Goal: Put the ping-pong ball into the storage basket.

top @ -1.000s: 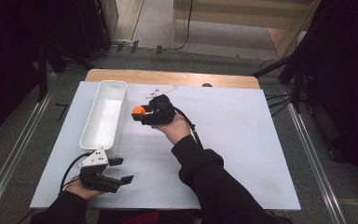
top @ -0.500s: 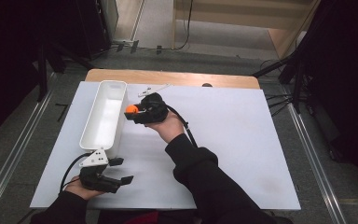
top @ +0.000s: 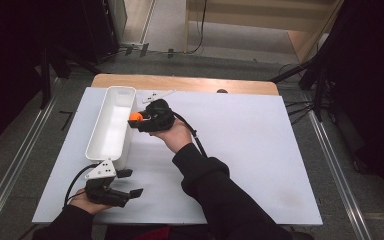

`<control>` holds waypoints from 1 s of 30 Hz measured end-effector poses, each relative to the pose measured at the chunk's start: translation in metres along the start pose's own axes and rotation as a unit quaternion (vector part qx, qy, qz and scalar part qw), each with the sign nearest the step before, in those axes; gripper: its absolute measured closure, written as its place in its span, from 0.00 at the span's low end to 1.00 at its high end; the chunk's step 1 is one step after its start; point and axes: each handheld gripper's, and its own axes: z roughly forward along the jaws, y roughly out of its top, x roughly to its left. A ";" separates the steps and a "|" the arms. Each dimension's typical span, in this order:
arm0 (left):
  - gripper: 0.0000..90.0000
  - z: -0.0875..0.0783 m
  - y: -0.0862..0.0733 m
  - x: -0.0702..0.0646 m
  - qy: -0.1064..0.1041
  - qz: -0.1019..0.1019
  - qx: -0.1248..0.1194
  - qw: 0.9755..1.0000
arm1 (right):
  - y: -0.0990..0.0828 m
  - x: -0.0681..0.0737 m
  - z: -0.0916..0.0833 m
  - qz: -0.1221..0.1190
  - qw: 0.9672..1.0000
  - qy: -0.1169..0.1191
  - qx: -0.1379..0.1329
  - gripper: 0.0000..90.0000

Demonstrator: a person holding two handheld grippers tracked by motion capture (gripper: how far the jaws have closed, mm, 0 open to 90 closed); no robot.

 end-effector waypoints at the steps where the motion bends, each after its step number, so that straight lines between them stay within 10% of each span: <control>1: 0.23 0.000 0.000 0.000 0.000 0.000 0.001 1.000 | 0.001 0.000 0.001 0.000 1.000 0.001 0.001 0.54; 30: 0.23 0.000 0.000 0.000 -0.003 -0.001 -0.003 1.000 | 0.021 0.011 0.027 -0.005 1.000 0.007 0.001 0.54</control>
